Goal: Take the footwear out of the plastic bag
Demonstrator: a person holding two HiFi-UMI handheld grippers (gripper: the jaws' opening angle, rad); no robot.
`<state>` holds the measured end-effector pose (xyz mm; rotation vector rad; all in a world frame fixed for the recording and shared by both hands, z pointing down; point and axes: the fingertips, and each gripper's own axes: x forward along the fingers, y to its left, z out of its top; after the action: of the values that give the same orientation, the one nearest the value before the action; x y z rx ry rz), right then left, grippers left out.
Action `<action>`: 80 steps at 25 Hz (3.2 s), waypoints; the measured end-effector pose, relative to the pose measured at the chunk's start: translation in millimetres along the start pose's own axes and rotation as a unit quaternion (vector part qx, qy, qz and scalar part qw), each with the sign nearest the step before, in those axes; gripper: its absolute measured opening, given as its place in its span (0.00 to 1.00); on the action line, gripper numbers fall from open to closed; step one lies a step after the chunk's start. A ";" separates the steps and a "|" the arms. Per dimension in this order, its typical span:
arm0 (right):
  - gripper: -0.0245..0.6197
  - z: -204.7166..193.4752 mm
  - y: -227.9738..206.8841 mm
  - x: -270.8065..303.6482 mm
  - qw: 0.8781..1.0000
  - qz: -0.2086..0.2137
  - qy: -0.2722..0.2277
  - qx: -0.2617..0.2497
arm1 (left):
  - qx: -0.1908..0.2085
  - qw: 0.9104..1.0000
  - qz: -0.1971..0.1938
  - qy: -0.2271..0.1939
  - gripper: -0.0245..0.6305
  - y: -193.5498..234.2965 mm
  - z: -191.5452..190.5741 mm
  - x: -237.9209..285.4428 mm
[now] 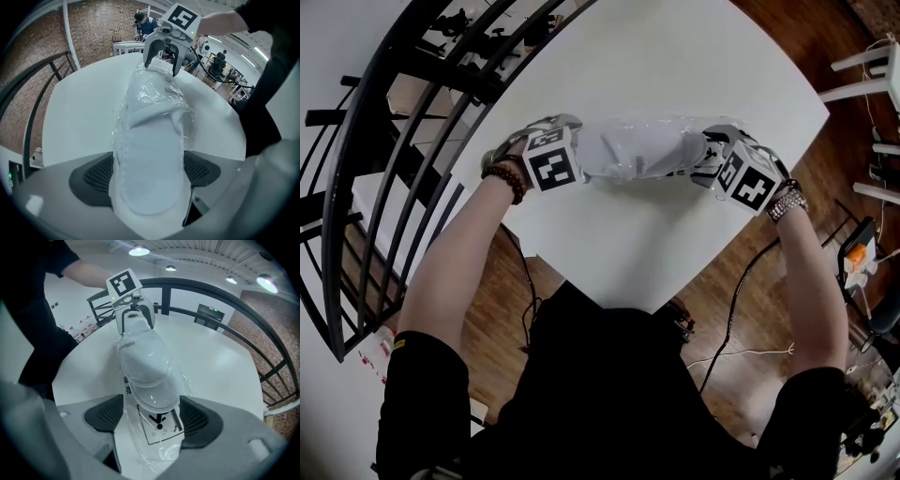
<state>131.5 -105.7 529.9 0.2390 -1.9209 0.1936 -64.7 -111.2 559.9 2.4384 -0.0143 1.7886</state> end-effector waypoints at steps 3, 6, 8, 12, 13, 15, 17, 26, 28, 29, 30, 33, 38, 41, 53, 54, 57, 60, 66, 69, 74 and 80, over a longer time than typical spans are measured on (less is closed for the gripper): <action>0.59 -1.5 -0.3 3.2 1.000 0.004 -0.005 0.004 | -0.004 1.000 0.000 0.002 0.76 3.3 1.4 -0.9; 0.59 -2.8 -0.7 5.2 1.000 0.004 -0.007 0.009 | -0.005 1.000 -0.001 0.006 0.74 4.8 2.2 -1.4; 0.59 -3.3 -0.4 6.1 1.000 0.001 -0.004 0.012 | -0.005 1.000 -0.003 0.007 0.74 4.5 1.8 -2.2; 0.59 -2.6 -0.4 8.8 1.000 0.000 -0.010 0.013 | -0.005 1.000 -0.005 0.008 0.73 3.5 1.6 -2.5; 0.59 -2.7 -0.9 9.0 1.000 -0.002 -0.012 0.014 | -0.005 1.000 -0.005 0.007 0.73 2.9 1.4 -2.9; 0.59 -3.8 -1.9 8.7 1.000 -0.005 -0.011 0.020 | -0.006 1.000 -0.005 0.004 0.72 1.7 0.3 -4.3; 0.59 -7.0 -0.9 7.3 1.000 -0.003 -0.005 0.029 | -0.008 1.000 -0.003 0.002 0.72 1.6 -1.9 -6.3; 0.59 -21.5 1.0 7.5 0.999 -0.008 0.009 0.042 | -0.034 0.999 0.011 -0.002 0.72 1.2 -21.9 -18.2; 0.59 -24.7 0.6 5.4 0.999 -0.012 0.015 0.051 | -0.042 0.999 0.012 -0.005 0.72 0.6 -25.8 -20.5; 0.59 -26.3 0.0 4.2 0.998 -0.014 0.018 0.055 | -0.047 0.999 0.012 -0.007 0.72 0.3 -27.7 -21.6; 0.59 -28.0 -0.9 3.6 0.998 -0.016 0.020 0.059 | -0.052 0.999 0.013 -0.009 0.72 0.0 -30.0 -22.7; 0.59 -32.0 -3.0 3.1 0.997 -0.024 0.023 0.071 | -0.071 0.997 0.015 -0.016 0.72 -1.2 -39.8 -25.9; 0.59 -40.9 -6.0 -0.2 0.993 -0.043 0.021 0.104 | -0.116 0.993 0.026 -0.026 0.72 -3.1 -52.5 -33.9; 0.59 -46.3 -7.7 -3.2 0.990 -0.058 0.021 0.124 | -0.144 0.988 0.031 -0.034 0.72 -5.5 -59.0 -37.2; 0.59 -75.8 -13.3 -15.6 0.982 -0.090 0.036 0.163 | -0.293 0.952 0.074 -0.053 0.72 1.9 -85.6 -45.6; 0.59 -78.1 -14.1 -16.4 0.981 -0.092 0.037 0.164 | -0.306 0.947 0.078 -0.057 0.72 2.7 -86.4 -45.4; 0.59 -82.4 -15.2 -18.2 0.981 -0.095 0.039 0.167 | -0.345 0.932 0.088 -0.067 0.72 3.1 -86.6 -42.6; 0.59 -82.6 -15.3 -17.8 0.981 -0.096 0.039 0.167 | -0.376 0.919 0.095 -0.071 0.72 2.2 -87.7 -36.2; 0.59 -83.2 -14.9 -16.8 0.981 -0.096 0.038 0.166 | -0.406 0.904 0.112 -0.070 0.72 5.9 -85.3 -29.4; 0.59 -84.1 -14.4 -18.0 0.981 -0.097 0.035 0.165 | -0.407 0.903 0.116 -0.076 0.72 6.0 -81.7 -30.3; 0.59 -84.8 -14.7 -18.4 0.981 -0.099 0.032 0.163 | -0.388 0.909 0.128 -0.080 0.75 7.0 -80.7 -38.3; 0.59 -85.0 -13.0 -17.7 0.983 -0.096 0.033 0.150 | -0.330 0.930 0.147 -0.072 0.79 6.0 -70.2 -51.5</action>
<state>217.6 -95.9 543.6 0.6094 -1.7858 0.3569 -147.4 -113.3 532.1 2.1170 -0.8842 1.3671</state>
